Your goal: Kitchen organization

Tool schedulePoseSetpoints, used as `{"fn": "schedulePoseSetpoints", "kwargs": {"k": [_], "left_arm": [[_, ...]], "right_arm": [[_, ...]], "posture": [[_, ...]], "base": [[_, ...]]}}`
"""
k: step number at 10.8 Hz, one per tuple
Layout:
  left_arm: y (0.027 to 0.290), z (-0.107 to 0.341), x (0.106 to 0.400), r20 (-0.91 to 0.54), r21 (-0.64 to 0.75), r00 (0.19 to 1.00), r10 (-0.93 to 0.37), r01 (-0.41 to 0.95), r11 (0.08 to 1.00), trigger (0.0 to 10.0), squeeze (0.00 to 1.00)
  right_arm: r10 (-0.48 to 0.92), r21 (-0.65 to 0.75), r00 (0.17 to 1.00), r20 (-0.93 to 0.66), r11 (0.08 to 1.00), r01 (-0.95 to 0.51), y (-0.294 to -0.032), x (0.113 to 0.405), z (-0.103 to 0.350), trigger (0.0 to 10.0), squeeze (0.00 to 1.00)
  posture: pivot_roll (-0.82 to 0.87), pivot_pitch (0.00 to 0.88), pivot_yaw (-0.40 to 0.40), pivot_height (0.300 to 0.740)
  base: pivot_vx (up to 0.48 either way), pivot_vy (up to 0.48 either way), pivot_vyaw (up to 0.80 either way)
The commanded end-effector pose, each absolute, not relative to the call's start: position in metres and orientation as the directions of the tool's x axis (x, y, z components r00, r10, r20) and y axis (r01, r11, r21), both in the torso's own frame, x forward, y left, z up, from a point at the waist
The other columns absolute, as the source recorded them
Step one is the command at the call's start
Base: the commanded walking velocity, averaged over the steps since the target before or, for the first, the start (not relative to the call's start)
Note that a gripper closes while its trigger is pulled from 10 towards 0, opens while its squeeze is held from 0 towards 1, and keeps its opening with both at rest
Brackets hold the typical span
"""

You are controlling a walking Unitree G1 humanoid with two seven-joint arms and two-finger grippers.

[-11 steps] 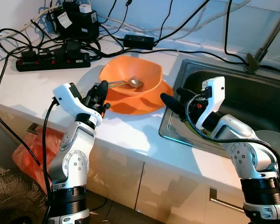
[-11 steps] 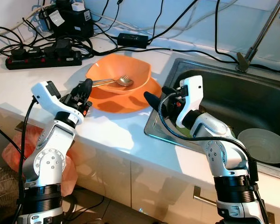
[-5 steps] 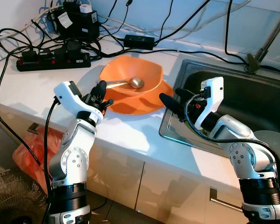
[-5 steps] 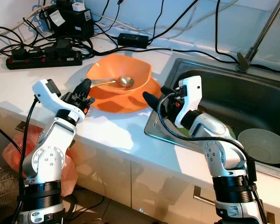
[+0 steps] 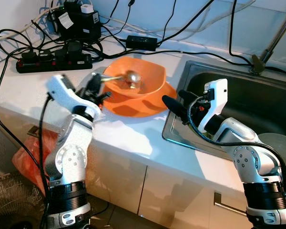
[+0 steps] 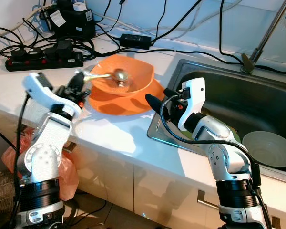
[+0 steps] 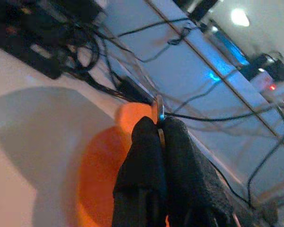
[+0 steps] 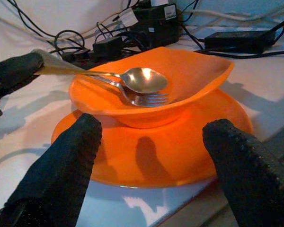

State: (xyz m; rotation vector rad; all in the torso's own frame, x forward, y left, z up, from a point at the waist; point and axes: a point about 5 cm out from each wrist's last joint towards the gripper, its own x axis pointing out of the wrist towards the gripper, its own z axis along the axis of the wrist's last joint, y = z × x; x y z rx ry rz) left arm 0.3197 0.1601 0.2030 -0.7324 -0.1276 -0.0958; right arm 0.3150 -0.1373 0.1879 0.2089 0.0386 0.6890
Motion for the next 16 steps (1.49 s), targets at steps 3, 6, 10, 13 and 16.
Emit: {"fn": "schedulePoseSetpoints", "kwargs": {"k": [3, 6, 10, 13, 16], "left_arm": [[0.172, 0.206, 0.322, 0.117, -0.727, 0.992, 0.047, 0.053, 0.685, 0.0, 0.0], [0.147, 0.219, 0.319, 0.18, -0.704, 0.974, -0.137, 0.225, 0.673, 0.0, 0.0], [0.132, 0.204, 0.319, 0.09, -0.798, 0.966, -0.242, 0.215, 0.563, 0.0, 0.0], [0.132, 0.2, 0.322, 0.058, -0.752, 0.968, -0.245, 0.204, 0.627, 10.0, 1.0], [0.133, 0.202, 0.323, 0.037, -0.745, 0.968, -0.247, 0.191, 0.639, 10.0, 0.0]], "right_arm": [[0.622, 0.195, 0.782, 0.045, 0.762, -0.618, -0.14, 0.317, 0.191, 10.0, 0.0], [0.625, 0.195, 0.779, 0.047, 0.76, -0.62, -0.139, 0.318, 0.192, 10.0, 0.0], [0.615, 0.197, 0.787, 0.048, 0.766, -0.611, -0.14, 0.319, 0.192, 10.0, 0.0], [0.608, 0.202, 0.793, 0.046, 0.772, -0.603, -0.141, 0.319, 0.191, 10.0, 0.0], [0.606, 0.203, 0.794, 0.048, 0.773, -0.602, -0.141, 0.32, 0.191, 10.0, 0.0]], "posture": [[0.08, 0.02, -0.04, 0.74], [0.08, 0.014, -0.043, 0.74], [0.08, 0.015, -0.044, 0.74], [0.07, 0.016, -0.039, 0.74], [0.07, 0.017, -0.039, 0.74]], "base": [[0.0, 0.0, 0.0], [0.0, 0.0, 0.0], [0.0, 0.0, 0.0], [0.0, 0.0, 0.0], [0.0, 0.0, 0.0]]}}
